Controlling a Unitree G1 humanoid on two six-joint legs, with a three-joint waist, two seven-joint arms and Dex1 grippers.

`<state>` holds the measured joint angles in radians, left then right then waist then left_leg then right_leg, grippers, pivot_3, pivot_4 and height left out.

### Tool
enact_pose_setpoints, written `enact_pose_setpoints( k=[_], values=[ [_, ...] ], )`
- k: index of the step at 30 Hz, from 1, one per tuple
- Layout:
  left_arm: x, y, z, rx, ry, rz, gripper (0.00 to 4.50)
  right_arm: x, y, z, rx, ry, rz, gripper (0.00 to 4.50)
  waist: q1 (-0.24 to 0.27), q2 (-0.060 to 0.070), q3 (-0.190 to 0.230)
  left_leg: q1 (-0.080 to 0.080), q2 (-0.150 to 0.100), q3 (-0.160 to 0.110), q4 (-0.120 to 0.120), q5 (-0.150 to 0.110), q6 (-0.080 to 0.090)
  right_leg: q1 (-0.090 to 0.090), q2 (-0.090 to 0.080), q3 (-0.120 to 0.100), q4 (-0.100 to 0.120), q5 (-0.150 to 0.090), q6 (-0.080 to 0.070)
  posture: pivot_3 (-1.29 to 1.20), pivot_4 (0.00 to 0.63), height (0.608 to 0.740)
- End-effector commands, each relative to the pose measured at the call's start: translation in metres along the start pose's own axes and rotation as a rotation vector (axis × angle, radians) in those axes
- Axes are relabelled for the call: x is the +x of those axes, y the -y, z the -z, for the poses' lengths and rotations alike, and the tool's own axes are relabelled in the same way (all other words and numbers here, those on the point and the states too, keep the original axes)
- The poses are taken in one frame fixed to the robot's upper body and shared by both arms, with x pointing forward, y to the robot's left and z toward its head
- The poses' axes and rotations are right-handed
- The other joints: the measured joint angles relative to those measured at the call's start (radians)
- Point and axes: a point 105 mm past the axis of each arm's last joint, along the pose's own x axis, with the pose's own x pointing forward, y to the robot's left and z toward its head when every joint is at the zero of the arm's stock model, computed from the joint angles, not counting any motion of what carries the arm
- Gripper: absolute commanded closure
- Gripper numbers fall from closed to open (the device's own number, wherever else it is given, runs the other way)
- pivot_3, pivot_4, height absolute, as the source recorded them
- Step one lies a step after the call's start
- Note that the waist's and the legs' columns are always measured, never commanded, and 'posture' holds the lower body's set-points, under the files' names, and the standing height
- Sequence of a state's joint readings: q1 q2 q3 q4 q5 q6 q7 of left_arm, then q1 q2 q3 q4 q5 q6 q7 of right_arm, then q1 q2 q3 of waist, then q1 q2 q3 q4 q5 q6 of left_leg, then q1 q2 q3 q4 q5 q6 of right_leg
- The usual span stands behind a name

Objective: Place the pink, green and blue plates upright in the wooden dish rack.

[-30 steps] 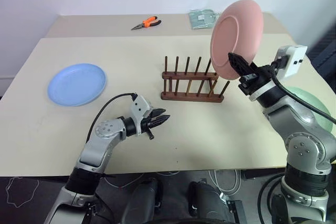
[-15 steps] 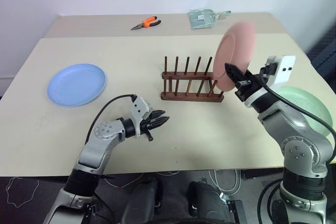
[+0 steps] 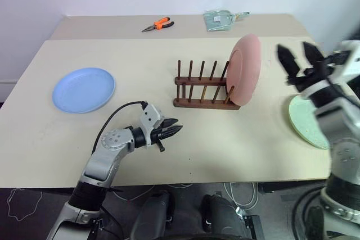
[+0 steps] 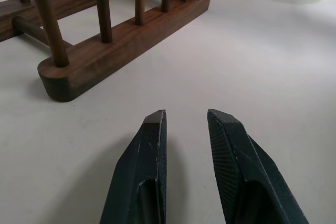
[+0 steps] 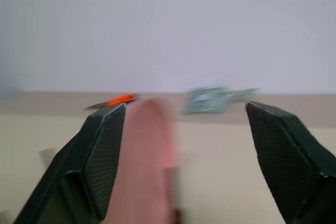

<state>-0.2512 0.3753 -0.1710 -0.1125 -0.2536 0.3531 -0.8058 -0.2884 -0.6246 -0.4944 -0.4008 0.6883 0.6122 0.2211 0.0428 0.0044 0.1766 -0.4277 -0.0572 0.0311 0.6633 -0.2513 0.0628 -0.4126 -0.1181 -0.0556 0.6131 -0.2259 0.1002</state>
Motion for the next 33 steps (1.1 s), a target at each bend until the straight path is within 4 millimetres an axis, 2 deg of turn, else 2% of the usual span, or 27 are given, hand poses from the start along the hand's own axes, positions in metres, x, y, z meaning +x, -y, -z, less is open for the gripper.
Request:
enact_pose_setpoints(
  k=[1, 4, 6, 11, 14, 19, 20, 24, 26, 30, 33],
  values=[
    [0.003, 0.001, -0.009, 0.019, 0.040, 0.018, 3.30, -0.021, 0.028, 0.042, -0.260, -0.254, 0.041, 0.80, -0.002, 0.000, 0.000, 0.000, 0.000, 0.000, 0.000, 0.000, 0.000, 0.000, 0.000, 0.000, 0.000, 0.000, 0.000, 0.00, 0.150, 0.740],
    [0.005, 0.001, -0.009, 0.022, 0.040, 0.026, 3.30, -0.038, 0.033, 0.082, -0.469, -0.451, 0.004, 0.80, -0.010, 0.001, 0.000, 0.000, 0.000, 0.000, 0.000, 0.000, 0.000, 0.000, 0.000, 0.000, 0.000, 0.000, 0.000, 0.00, 0.150, 0.740],
    [0.005, 0.001, -0.009, 0.023, 0.040, 0.029, 3.30, -0.047, 0.035, 0.102, -0.542, -0.535, 0.002, 0.80, -0.018, 0.001, 0.000, 0.001, 0.001, 0.001, 0.000, 0.000, 0.000, 0.000, 0.000, 0.001, 0.001, 0.000, 0.000, 0.00, 0.150, 0.740],
    [0.005, 0.001, -0.010, 0.022, 0.041, 0.031, 3.30, -0.054, 0.043, 0.122, -0.603, -0.625, 0.042, 0.80, -0.029, 0.001, 0.000, 0.000, 0.001, 0.001, 0.000, 0.000, 0.000, -0.001, 0.000, 0.001, 0.001, -0.001, 0.000, 0.00, 0.150, 0.740],
    [0.003, 0.001, -0.010, 0.020, 0.039, 0.030, 3.30, -0.057, 0.050, 0.132, -0.588, -0.670, 0.077, 1.62, -0.028, 0.001, 0.000, 0.000, 0.001, 0.001, 0.000, 0.000, 0.000, 0.000, 0.000, 0.001, 0.000, -0.001, 0.000, 0.00, 0.150, 0.740],
    [0.002, 0.001, -0.009, 0.020, 0.036, 0.027, 3.30, -0.051, 0.050, 0.131, -0.576, -0.656, 0.076, 4.25, -0.028, 0.001, 0.000, 0.000, 0.001, 0.001, 0.000, 0.000, 0.000, 0.000, 0.000, 0.001, 0.000, -0.001, 0.001, 0.00, 0.150, 0.740],
    [0.002, 0.002, -0.009, 0.020, 0.035, 0.026, 3.30, -0.050, 0.049, 0.129, -0.564, -0.641, 0.078, 4.48, -0.028, 0.001, 0.000, 0.000, 0.001, 0.001, 0.000, 0.000, 0.000, 0.000, 0.000, 0.001, 0.000, -0.001, 0.001, 0.00, 0.150, 0.740],
    [-0.001, 0.002, -0.007, 0.017, 0.031, 0.022, 3.30, -0.033, 0.042, 0.102, -0.546, -0.500, 0.064, 4.48, -0.029, 0.001, 0.000, 0.000, 0.001, 0.001, 0.000, 0.000, 0.000, 0.000, 0.000, 0.001, 0.000, 0.000, 0.001, 0.00, 0.150, 0.740],
    [-0.001, 0.001, -0.007, 0.018, 0.029, 0.019, 3.30, -0.019, 0.038, 0.076, -0.542, -0.379, 0.076, 4.48, -0.030, 0.001, 0.001, 0.000, 0.001, 0.001, 0.000, 0.000, 0.000, 0.000, 0.000, 0.001, 0.000, 0.000, 0.001, 0.00, 0.150, 0.740],
    [-0.002, -0.003, -0.007, 0.021, 0.031, 0.006, 3.30, 0.009, 0.021, 0.009, -0.458, -0.077, 0.077, 4.48, -0.030, 0.002, 0.001, 0.000, 0.001, 0.001, 0.000, 0.000, 0.000, -0.001, 0.001, 0.001, 0.001, 0.000, 0.002, 0.00, 0.150, 0.740],
    [-0.003, -0.011, -0.010, 0.034, 0.044, -0.031, 3.30, 0.024, -0.014, -0.068, -0.197, 0.243, -0.028, 4.48, -0.032, 0.003, 0.002, 0.000, 0.001, 0.001, 0.000, 0.000, 0.000, -0.001, 0.001, 0.001, 0.001, 0.001, 0.004, 0.00, 0.150, 0.740]
  ],
)
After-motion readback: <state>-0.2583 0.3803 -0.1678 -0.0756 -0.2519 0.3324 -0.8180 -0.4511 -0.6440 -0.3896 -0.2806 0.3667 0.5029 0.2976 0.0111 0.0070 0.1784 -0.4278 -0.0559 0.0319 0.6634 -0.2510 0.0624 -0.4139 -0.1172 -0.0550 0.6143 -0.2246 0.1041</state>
